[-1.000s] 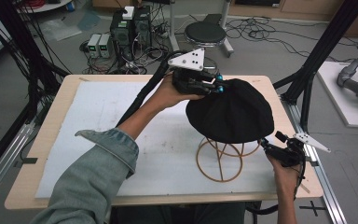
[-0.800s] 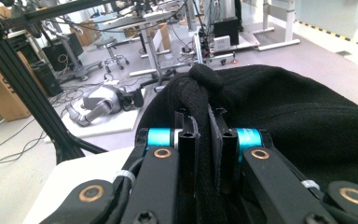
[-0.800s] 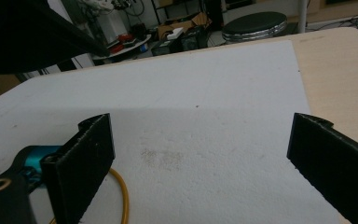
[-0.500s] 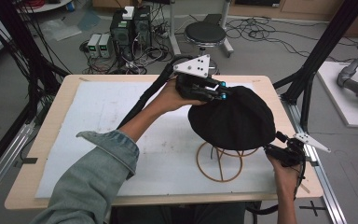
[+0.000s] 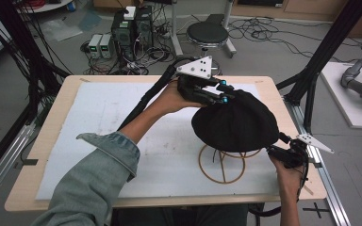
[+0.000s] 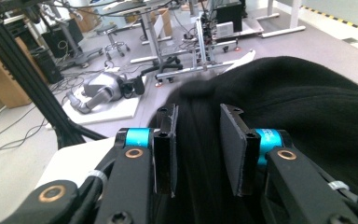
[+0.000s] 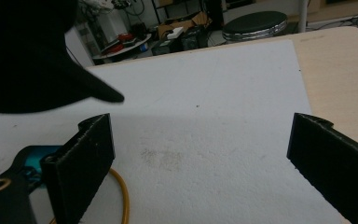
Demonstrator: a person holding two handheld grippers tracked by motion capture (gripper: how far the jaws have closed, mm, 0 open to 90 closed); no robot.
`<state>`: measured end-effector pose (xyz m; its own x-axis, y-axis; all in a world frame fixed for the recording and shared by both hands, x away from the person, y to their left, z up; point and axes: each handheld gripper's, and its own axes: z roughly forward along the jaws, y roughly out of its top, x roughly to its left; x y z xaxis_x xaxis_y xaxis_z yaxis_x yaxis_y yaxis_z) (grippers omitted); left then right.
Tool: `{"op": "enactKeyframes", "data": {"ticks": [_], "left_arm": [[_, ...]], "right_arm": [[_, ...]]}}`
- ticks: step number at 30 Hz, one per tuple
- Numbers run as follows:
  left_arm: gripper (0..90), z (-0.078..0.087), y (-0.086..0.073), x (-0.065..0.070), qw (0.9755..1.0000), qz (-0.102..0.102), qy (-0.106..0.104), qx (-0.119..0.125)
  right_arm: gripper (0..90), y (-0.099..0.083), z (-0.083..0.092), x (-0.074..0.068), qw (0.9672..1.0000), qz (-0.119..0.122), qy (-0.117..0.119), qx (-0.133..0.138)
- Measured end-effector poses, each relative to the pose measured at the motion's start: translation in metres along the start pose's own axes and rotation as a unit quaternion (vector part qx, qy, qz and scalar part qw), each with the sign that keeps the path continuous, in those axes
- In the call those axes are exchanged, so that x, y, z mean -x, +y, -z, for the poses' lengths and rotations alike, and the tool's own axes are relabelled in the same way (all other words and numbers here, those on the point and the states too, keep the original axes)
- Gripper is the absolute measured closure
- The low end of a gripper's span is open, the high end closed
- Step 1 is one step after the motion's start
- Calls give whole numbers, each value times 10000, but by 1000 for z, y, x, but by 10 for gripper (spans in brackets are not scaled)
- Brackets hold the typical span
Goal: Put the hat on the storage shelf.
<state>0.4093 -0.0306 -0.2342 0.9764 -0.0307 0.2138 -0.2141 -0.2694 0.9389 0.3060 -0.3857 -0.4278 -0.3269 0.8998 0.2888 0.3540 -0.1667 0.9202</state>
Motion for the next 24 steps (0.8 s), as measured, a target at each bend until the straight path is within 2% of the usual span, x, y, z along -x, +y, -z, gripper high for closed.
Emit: {"op": "enactKeyframes", "data": {"ticks": [3,5,9,12,18,24], "left_arm": [[649,1,1,0,9999,70,8,105],[635,2,2,0,9999,39,12,133],[610,6,2,-1,9999,46,60,90],[595,11,3,-2,9998,94,123,145],[575,22,-2,-3,9992,128,324,190],[513,36,-11,-5,9974,314,645,45]], "right_arm": [[70,0,0,0,10000,-11,-6,-13],[70,0,0,0,10000,-10,-12,-2],[70,0,1,0,10000,7,0,-16],[70,0,1,0,10000,-4,-13,-3],[70,1,3,1,10000,-43,-51,44],[70,1,2,1,10000,-19,-67,48]]}}
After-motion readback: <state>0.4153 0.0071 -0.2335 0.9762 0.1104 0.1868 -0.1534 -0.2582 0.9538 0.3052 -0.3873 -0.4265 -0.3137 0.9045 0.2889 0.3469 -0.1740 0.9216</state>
